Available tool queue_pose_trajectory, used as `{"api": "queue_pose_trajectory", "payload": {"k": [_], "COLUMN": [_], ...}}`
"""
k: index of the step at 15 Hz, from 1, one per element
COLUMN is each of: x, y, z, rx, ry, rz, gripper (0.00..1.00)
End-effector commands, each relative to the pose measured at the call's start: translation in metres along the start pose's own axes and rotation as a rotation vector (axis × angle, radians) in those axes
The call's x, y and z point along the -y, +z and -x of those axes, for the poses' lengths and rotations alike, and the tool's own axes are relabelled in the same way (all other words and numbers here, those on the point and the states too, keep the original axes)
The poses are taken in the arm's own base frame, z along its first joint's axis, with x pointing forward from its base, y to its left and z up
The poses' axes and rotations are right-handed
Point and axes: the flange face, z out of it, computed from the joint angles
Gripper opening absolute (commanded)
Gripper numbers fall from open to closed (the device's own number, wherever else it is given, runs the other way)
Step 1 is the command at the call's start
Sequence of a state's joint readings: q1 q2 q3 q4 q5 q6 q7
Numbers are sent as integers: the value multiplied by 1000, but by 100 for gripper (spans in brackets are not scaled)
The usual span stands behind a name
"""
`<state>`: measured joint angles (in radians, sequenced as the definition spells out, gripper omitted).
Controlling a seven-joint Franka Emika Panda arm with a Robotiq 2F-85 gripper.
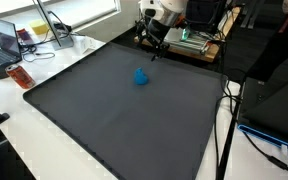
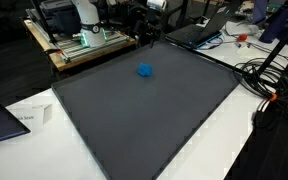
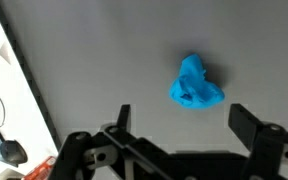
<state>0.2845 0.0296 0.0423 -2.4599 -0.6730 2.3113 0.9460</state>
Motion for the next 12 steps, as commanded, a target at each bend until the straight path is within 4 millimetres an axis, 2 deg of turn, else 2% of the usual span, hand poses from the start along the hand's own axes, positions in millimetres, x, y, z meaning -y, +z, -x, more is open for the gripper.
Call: {"api": "queue_pose_trajectory", "payload": {"k": [1,5,7,8,9,12], "x": [-30,-53,-66,-65,-57,-68], "y": [-15,-19,-10,-14,-11,-13], "z": [38,71,84,50,65,50], "rx": [-6,-36,-57,-78,-43,-73], "ry": [-62,-201,-284,-320,-265,-307], "rz": [-126,-283,-346,-362,-305,-336], "gripper": [100,100,100,100,100,100]}}
